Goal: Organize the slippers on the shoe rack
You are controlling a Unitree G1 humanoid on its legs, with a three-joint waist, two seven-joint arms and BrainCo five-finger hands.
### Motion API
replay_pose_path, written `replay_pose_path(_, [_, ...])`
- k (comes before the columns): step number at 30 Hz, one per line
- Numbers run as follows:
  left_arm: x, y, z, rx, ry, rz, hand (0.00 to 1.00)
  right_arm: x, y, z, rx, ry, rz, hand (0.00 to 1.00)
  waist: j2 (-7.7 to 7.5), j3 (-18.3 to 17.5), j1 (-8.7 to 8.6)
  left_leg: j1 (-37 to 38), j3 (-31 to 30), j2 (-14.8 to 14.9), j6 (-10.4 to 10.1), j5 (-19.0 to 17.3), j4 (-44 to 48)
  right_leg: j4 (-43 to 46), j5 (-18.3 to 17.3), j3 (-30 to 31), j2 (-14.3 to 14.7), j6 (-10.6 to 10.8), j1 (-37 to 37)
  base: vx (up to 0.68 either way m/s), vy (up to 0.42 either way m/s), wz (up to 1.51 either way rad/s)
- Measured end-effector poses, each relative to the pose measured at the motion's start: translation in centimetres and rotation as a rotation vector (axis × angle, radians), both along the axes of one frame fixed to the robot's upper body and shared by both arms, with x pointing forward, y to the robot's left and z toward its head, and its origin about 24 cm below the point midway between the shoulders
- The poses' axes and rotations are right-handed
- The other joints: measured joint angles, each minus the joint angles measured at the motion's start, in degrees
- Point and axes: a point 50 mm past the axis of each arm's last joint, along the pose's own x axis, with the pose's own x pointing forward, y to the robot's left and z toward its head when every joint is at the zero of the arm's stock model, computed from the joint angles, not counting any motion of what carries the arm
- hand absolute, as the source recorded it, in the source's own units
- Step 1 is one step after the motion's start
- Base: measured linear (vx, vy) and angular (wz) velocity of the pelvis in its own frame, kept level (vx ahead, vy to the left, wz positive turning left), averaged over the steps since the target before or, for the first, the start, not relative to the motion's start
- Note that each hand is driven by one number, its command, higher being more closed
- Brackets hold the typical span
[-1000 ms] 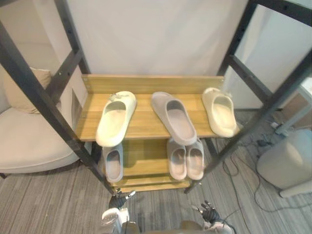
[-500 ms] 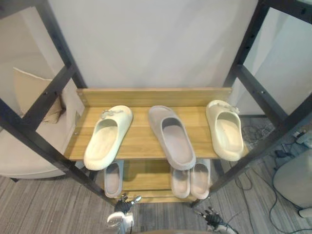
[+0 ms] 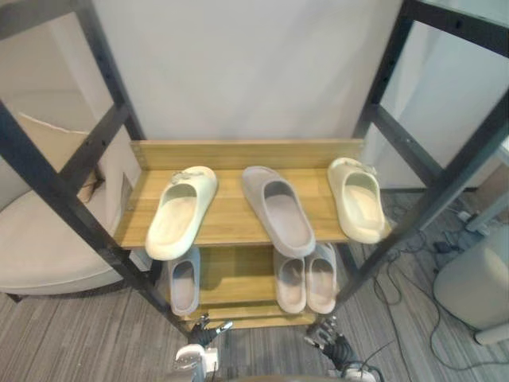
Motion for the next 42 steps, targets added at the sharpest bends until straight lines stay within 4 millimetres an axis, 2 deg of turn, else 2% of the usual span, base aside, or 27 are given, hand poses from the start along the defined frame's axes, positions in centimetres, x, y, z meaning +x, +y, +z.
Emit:
replay_pose_path(3, [-0.1,-0.5,0.0,0.002,0.004,-0.030,0.00,-0.5,-0.4,2.7,-0.032,-0.092,-0.010,0.00,-0.14,-0.11,-0.70,0.12,1.37,0.44,-0.28,0.14,0.20,2.34,-0.76,1.31,0.56,-0.30,-1.66,0.01,-0.070,-0.23])
replay_pose_path(4, [-0.2,-1.0,0.0,-0.003,0.003,-0.050,0.00,-0.5,-0.5,4.2,-0.063,-0.146,-0.002,0.00,-0.31,-0.17,-1.18,0.18,1.96,0.44,-0.34,0.10,0.47,4.34,-1.81,1.67,0.66,-0.36,-2.55,0.02,-0.061,-0.17])
replay_pose_path(10, [-0.2,-2.2,0.1,-0.012,-0.005,-0.110,0.00,0.7,-0.5,10.3,-0.127,-0.415,0.015,0.00,-0.34,-0.32,-2.16,0.18,4.55,0.44,-0.31,-1.25,2.99,9.06,-3.76,4.13,0.99,0.16,-5.54,0.01,-0.009,-0.20])
replay_pose_path(16, [-0.3,-2.9,0.1,-0.024,-0.003,-0.152,0.00,1.1,-0.5,14.3,-0.190,-0.596,0.051,0.00,-0.10,-0.78,-2.62,0.22,5.88,0.22,0.08,-2.85,4.21,9.78,-4.31,5.50,0.94,0.74,-5.55,-0.04,0.042,-0.15])
replay_pose_path(21, [-1.0,-2.9,-0.3,-0.008,0.022,-0.216,0.00,1.7,-0.7,15.3,-0.222,-0.667,0.101,0.00,-0.23,-1.84,-2.93,0.28,4.65,-0.71,0.32,-2.69,4.13,8.94,-3.90,5.47,0.35,1.00,-5.03,0.02,0.048,0.08])
replay_pose_path(26, [-1.2,-2.8,-0.5,-0.003,0.036,-0.262,0.00,3.4,-1.8,17.1,-0.303,-0.788,0.125,0.00,-0.24,-2.05,-3.23,0.50,2.86,-1.39,1.04,-2.26,3.63,5.61,-2.42,4.58,-0.41,1.40,-3.16,0.03,0.041,0.14])
replay_pose_path(31, [-1.3,-2.4,-0.6,0.006,0.047,-0.266,0.00,4.5,-2.0,18.2,-0.348,-0.863,0.185,0.00,-0.49,-1.87,-3.36,0.76,1.43,-2.11,1.64,-1.87,2.73,3.72,-1.85,3.63,-1.24,1.92,-1.43,-0.01,0.020,0.12])
replay_pose_path(38, [-1.3,-1.8,-0.7,0.007,0.048,-0.271,0.00,6.8,-2.5,21.4,-0.445,-1.043,0.258,0.00,-0.70,-1.93,-3.29,0.15,-0.71,-3.49,2.61,-0.85,1.06,2.68,-1.54,1.79,-2.62,2.39,-1.33,0.01,-0.003,0.16])
replay_pose_path(42, [-1.2,-1.3,-0.6,0.007,0.037,-0.235,0.00,7.9,-2.3,22.9,-0.464,-1.130,0.288,0.00,-1.50,-1.44,-3.32,0.17,-2.49,-3.73,2.74,-0.77,1.24,1.60,-1.41,0.52,-3.02,2.37,0.23,0.06,-0.026,0.21])
